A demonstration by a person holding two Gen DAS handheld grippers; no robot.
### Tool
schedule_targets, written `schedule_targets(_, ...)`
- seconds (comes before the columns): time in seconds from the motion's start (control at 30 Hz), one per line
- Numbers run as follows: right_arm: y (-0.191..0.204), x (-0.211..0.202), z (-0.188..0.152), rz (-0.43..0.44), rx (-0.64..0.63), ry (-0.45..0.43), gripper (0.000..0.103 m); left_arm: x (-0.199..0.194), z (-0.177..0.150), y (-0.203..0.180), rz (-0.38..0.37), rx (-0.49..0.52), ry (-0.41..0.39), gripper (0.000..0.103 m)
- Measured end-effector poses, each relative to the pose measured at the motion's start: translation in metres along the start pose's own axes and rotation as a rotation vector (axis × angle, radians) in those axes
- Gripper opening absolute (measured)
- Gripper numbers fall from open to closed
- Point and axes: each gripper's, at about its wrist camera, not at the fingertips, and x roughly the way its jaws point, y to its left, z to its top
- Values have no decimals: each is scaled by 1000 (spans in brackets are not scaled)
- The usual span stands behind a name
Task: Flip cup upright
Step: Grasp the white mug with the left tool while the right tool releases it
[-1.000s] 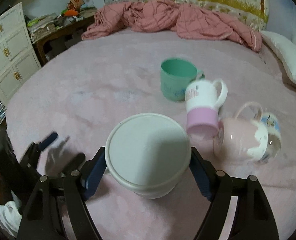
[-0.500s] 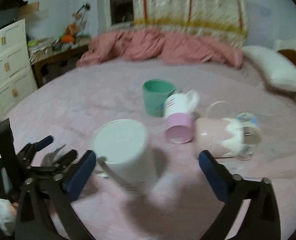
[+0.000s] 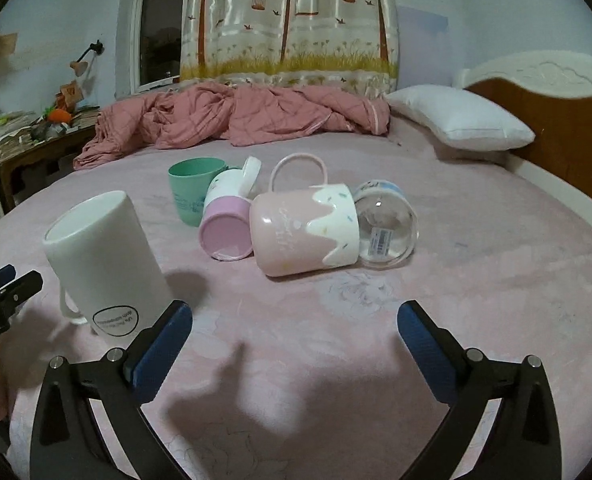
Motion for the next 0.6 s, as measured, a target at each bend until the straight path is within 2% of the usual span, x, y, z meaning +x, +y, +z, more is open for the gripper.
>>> schedule_targets(0.3,6,-6,-2,-26,-26,-37,103,-11,-2,-9,-23,48,-65,103)
schedule_targets(0.47,8,-17,-3,-42,-36,-84,103,-32,-4,-24,-124,120,-102,103)
schedule_targets(0.6,3,-31,-2,-55,-10,-127,103,-32,0,-49,-217,180,-21,103)
